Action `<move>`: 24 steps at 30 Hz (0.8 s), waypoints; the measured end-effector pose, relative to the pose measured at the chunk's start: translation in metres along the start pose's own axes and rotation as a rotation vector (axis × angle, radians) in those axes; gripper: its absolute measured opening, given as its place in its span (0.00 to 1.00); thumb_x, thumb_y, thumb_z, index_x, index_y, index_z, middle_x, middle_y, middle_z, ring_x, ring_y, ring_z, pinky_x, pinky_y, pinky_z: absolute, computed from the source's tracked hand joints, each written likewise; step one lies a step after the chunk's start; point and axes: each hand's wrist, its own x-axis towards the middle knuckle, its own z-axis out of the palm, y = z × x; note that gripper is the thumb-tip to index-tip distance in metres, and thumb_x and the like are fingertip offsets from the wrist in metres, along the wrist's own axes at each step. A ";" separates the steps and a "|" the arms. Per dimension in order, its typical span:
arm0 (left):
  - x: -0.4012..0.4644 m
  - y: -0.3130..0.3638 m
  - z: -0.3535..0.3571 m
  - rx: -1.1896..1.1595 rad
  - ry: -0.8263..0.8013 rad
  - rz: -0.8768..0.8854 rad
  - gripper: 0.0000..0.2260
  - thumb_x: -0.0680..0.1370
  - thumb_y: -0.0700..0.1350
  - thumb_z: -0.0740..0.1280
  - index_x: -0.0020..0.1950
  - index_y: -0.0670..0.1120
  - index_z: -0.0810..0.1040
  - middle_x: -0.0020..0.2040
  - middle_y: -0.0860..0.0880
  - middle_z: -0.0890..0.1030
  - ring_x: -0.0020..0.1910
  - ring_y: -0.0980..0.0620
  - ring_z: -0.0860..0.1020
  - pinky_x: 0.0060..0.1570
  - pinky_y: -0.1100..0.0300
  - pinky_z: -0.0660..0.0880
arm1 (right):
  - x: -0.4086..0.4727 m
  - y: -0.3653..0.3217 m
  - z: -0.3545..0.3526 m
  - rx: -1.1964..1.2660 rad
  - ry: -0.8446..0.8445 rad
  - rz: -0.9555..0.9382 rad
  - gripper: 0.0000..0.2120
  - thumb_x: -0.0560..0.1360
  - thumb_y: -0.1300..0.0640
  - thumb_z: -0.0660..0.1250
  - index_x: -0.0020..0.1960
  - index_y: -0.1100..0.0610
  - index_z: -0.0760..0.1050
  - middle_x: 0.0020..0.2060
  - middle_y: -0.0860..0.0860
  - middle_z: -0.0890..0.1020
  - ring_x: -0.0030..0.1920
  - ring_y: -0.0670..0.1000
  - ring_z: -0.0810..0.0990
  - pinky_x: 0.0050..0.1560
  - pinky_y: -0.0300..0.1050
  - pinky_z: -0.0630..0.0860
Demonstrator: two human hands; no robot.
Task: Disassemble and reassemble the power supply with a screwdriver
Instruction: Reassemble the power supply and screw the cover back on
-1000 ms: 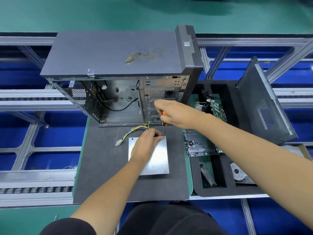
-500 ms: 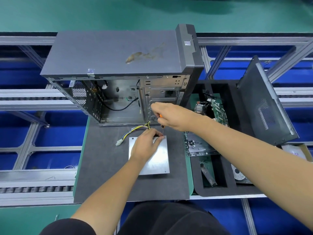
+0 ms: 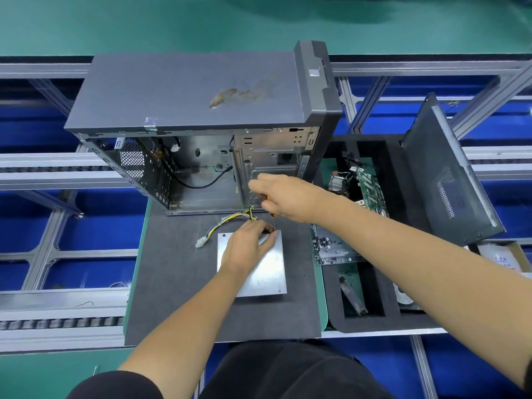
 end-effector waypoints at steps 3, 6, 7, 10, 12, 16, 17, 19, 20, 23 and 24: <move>0.000 0.001 -0.002 -0.026 0.011 -0.014 0.06 0.78 0.56 0.70 0.46 0.56 0.78 0.43 0.63 0.79 0.47 0.61 0.77 0.44 0.58 0.76 | 0.000 -0.002 -0.004 -0.052 -0.057 -0.005 0.06 0.75 0.58 0.62 0.46 0.51 0.65 0.42 0.47 0.68 0.37 0.47 0.70 0.33 0.47 0.61; 0.000 0.002 -0.003 -0.030 0.023 -0.009 0.05 0.77 0.55 0.71 0.45 0.55 0.79 0.43 0.62 0.80 0.47 0.61 0.77 0.45 0.57 0.76 | -0.002 -0.003 -0.011 -0.128 -0.088 -0.039 0.11 0.71 0.61 0.63 0.48 0.48 0.65 0.44 0.45 0.68 0.37 0.48 0.71 0.31 0.44 0.56; 0.000 0.002 -0.003 -0.031 0.023 -0.007 0.05 0.77 0.55 0.71 0.46 0.55 0.79 0.43 0.62 0.81 0.47 0.61 0.77 0.45 0.57 0.76 | -0.002 -0.003 -0.014 -0.130 -0.096 -0.054 0.12 0.70 0.62 0.63 0.48 0.48 0.65 0.43 0.45 0.68 0.37 0.49 0.71 0.31 0.44 0.56; 0.000 0.003 -0.002 -0.022 0.016 -0.016 0.05 0.78 0.55 0.71 0.46 0.56 0.79 0.44 0.63 0.81 0.48 0.62 0.77 0.46 0.59 0.76 | -0.001 -0.002 -0.019 -0.189 -0.094 -0.071 0.10 0.72 0.61 0.64 0.50 0.52 0.66 0.41 0.44 0.67 0.34 0.44 0.67 0.30 0.45 0.54; 0.001 0.003 -0.002 -0.018 0.010 -0.023 0.05 0.77 0.56 0.70 0.46 0.56 0.79 0.45 0.63 0.81 0.48 0.62 0.78 0.46 0.59 0.76 | 0.000 -0.001 -0.019 -0.297 -0.089 -0.069 0.08 0.73 0.58 0.64 0.49 0.53 0.66 0.38 0.45 0.67 0.32 0.43 0.65 0.29 0.45 0.53; 0.001 0.003 -0.002 -0.020 0.001 -0.018 0.06 0.78 0.57 0.70 0.46 0.57 0.78 0.45 0.63 0.81 0.48 0.61 0.77 0.46 0.59 0.76 | -0.001 -0.001 -0.017 -0.397 -0.091 -0.024 0.07 0.76 0.54 0.62 0.50 0.50 0.64 0.37 0.45 0.66 0.31 0.51 0.66 0.29 0.45 0.53; 0.001 0.003 -0.003 -0.021 -0.003 -0.014 0.06 0.78 0.57 0.70 0.45 0.57 0.78 0.45 0.63 0.81 0.48 0.61 0.77 0.46 0.59 0.76 | -0.001 -0.001 -0.017 -0.382 -0.098 -0.029 0.08 0.76 0.54 0.62 0.53 0.50 0.65 0.40 0.46 0.67 0.31 0.50 0.66 0.29 0.45 0.52; 0.001 0.003 -0.004 -0.021 0.003 -0.004 0.07 0.78 0.58 0.69 0.45 0.57 0.78 0.45 0.63 0.81 0.48 0.61 0.77 0.46 0.59 0.76 | -0.002 -0.002 -0.019 -0.328 -0.135 -0.064 0.11 0.74 0.59 0.62 0.55 0.50 0.66 0.44 0.46 0.66 0.32 0.50 0.67 0.29 0.45 0.53; 0.001 0.003 -0.004 -0.021 0.008 -0.001 0.07 0.78 0.58 0.69 0.45 0.57 0.79 0.45 0.64 0.81 0.48 0.62 0.77 0.46 0.59 0.76 | -0.003 -0.002 -0.020 -0.315 -0.154 -0.086 0.12 0.74 0.61 0.61 0.54 0.50 0.66 0.45 0.46 0.66 0.33 0.49 0.68 0.29 0.45 0.53; 0.001 0.004 -0.004 -0.018 0.016 -0.006 0.07 0.78 0.58 0.69 0.46 0.56 0.80 0.45 0.63 0.81 0.48 0.62 0.77 0.45 0.59 0.76 | -0.004 -0.002 -0.021 -0.357 -0.184 -0.124 0.11 0.75 0.61 0.61 0.51 0.49 0.62 0.43 0.47 0.64 0.31 0.48 0.66 0.28 0.46 0.54; 0.000 0.005 -0.004 -0.014 0.025 -0.010 0.07 0.78 0.58 0.70 0.46 0.56 0.80 0.44 0.63 0.81 0.48 0.63 0.77 0.45 0.60 0.76 | -0.004 -0.003 -0.021 -0.373 -0.186 -0.131 0.11 0.75 0.60 0.62 0.50 0.49 0.61 0.43 0.48 0.65 0.32 0.51 0.67 0.28 0.46 0.54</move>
